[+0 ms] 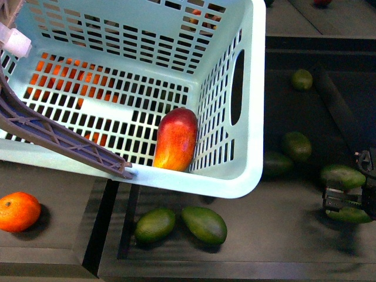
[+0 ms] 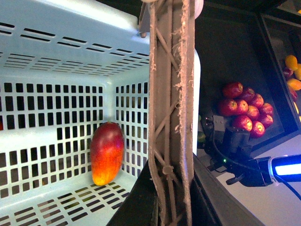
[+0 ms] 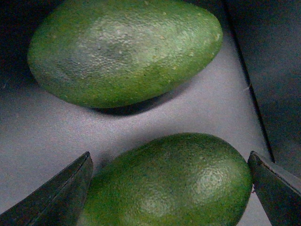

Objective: Pick mango and avocado into basket

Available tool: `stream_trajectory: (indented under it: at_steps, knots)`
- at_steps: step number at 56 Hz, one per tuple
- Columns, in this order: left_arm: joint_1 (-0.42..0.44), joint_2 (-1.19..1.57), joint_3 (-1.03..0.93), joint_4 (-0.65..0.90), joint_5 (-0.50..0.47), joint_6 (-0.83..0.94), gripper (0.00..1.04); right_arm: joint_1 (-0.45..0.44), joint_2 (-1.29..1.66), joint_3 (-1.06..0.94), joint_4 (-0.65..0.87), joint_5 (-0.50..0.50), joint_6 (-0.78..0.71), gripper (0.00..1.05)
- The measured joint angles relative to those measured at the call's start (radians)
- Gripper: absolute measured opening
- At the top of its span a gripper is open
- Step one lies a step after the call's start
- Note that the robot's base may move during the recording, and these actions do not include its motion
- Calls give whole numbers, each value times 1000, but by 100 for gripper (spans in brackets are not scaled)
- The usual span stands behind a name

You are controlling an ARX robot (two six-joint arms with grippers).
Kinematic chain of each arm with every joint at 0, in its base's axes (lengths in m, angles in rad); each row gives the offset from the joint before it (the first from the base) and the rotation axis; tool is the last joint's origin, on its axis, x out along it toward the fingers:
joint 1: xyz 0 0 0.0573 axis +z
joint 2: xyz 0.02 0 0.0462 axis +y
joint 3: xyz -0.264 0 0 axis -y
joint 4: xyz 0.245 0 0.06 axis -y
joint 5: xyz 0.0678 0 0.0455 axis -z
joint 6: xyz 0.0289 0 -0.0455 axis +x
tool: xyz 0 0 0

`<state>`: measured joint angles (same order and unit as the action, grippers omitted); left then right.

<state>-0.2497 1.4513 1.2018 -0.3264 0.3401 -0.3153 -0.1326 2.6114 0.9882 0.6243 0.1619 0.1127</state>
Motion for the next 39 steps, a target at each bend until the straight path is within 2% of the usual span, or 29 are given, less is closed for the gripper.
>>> stream_trajectory:
  at_steps: [13,39]
  knots:
    - [0,0,0,0,0,0,11,3,-14,-13,-34,13,33,97]
    - [0,0,0,0,0,0,11,4,-31,-37,2,45,39,97]
